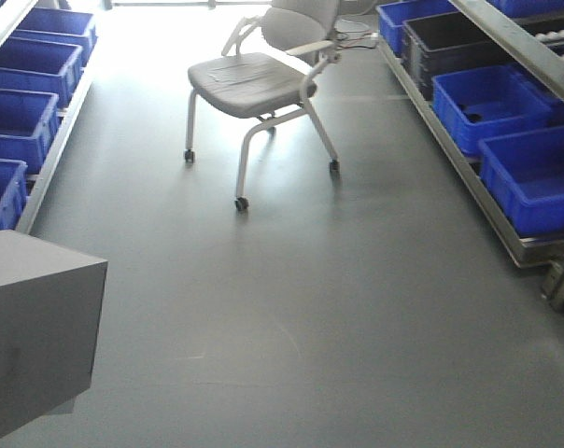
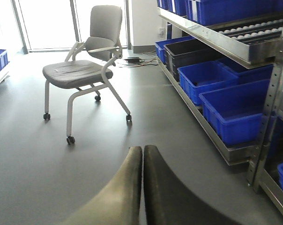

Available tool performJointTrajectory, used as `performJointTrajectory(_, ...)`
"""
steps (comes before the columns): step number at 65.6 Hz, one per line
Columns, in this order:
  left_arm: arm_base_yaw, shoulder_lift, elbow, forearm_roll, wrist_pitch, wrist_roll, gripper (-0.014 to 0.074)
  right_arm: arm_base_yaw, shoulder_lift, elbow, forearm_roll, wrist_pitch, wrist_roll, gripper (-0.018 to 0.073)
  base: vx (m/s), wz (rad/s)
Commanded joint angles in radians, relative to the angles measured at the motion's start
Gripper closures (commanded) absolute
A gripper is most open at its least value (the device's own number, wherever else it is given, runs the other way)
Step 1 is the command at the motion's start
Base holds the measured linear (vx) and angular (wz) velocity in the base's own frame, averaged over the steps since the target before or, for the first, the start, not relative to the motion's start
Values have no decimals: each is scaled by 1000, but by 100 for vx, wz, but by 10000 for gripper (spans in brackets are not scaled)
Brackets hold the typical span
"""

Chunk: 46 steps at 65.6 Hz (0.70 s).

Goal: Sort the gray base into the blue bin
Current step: 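Drive down the aisle between the blue bin shelves, then turn the base toward the shelf and stop over an empty blue bin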

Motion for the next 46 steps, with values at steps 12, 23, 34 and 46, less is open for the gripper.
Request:
performJointTrajectory(12,-6,10,-28,-5,-109,-7,593,0,3,1,-8,-75,-9,564,30,38)
performJointTrajectory(23,-6,10,-28,-5,-109,-7,593,0,3,1,-8,-75,-9,564,27,64)
performJointTrajectory(34,-6,10,-28,-5,-109,-7,593,0,3,1,-8,-75,-9,564,24,81)
performJointTrajectory(46,-6,10,-28,-5,-109,-7,593,0,3,1,-8,-75,-9,564,21,82)
